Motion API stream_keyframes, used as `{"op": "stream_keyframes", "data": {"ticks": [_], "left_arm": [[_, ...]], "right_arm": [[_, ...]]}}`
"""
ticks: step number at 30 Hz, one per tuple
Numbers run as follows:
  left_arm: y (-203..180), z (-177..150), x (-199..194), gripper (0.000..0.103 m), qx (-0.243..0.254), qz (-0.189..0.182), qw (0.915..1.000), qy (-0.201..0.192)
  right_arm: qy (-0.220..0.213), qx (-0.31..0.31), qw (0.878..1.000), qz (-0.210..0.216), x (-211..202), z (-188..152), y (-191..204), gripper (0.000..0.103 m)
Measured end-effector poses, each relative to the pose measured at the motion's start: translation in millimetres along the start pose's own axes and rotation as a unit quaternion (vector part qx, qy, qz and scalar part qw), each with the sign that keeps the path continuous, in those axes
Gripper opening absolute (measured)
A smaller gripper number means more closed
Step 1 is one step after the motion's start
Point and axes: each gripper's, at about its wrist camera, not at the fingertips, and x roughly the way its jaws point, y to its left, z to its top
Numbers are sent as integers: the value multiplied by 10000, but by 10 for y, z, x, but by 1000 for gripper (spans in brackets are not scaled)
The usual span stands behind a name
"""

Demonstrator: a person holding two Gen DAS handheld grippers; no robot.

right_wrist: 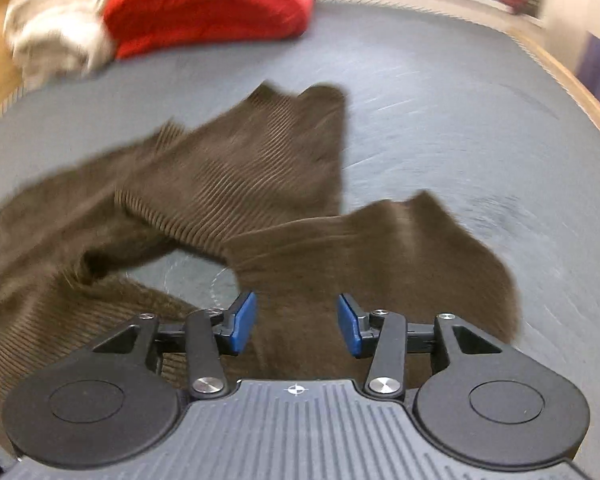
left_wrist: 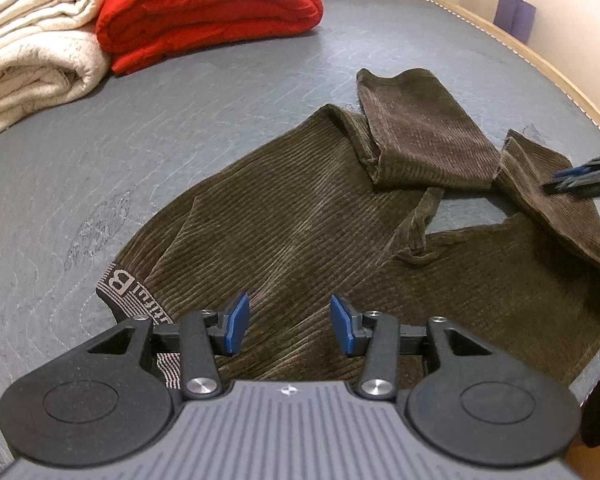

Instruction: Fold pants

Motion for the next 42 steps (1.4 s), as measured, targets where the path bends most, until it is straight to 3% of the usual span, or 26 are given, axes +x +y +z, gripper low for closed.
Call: {"op": "stream_keyframes", "data": {"ticks": [2, 6, 8, 9, 10, 14, 17, 19, 22, 27, 29, 31, 33, 35, 37, 39, 40, 42], "left_arm": [[16, 20, 17, 51, -43, 20, 10000, -1], [98, 37, 55, 51, -136, 74, 9999, 18], [161, 28, 71, 51, -139, 155, 9998, 55], [196, 28, 72, 51, -155, 173, 9997, 57], [231, 28, 67, 51, -184, 179, 9997, 48], [330, 42, 22, 51, -351, 173, 9992, -31], [325, 57, -27, 51, -396, 127, 9991, -106], [290, 62, -70, 51, -365, 101, 9991, -164], [196, 50, -131, 51, -268, 33, 9994, -218], [28, 13, -160, 51, -8, 0, 9998, -214], [0, 1, -122, 51, 57, 49, 9999, -153], [-8, 0, -68, 51, 43, 92, 9999, -72], [-15, -7, -8, 51, 34, 139, 9999, 32], [-37, -6, 27, 51, 80, 163, 9998, 72], [-50, -1, 38, 51, 107, 157, 9998, 74], [-45, 8, 36, 52, 71, 119, 9999, 53], [-39, 10, 40, 54, 61, 114, 9999, 50], [-30, 11, 51, 55, 65, 137, 9999, 59]], "right_arm": [[296, -360, 9988, -155, 263, 73, 243, 49], [473, -870, 9936, -543, 599, 197, 548, 52], [521, -1052, 9891, -894, 714, 203, 617, 45], [480, -1061, 9882, -1000, 722, 208, 607, 29], [445, -928, 9895, -1017, 703, 230, 550, 11], [-97, 43, 9929, -1182, 308, 319, 94, 10], [-605, 987, 9836, -1383, -181, 204, -482, 10], [-846, 1655, 9682, -1674, -493, -25, -929, 9], [-928, 2643, 9356, -2150, -885, -539, -1616, 9], [-614, 4130, 8561, -3046, -1326, -1579, -2616, 9], [-309, 4594, 8316, -3105, -1339, -1940, -2907, 9], [-112, 5174, 8085, -2803, -1307, -2269, -3078, 9], [-59, 5336, 8011, -2710, -1266, -2378, -3129, 9], [35, 5107, 8126, -2810, -1199, -2305, -3086, 9], [162, 5064, 8102, -2947, -1180, -2257, -3117, 16], [340, 5206, 7847, -3346, -1223, -2251, -3155, 27], [403, 5237, 7613, -3800, -1266, -2229, -3161, 30], [134, 5358, 7329, -4190, -1381, -2173, -3158, 30]]}}
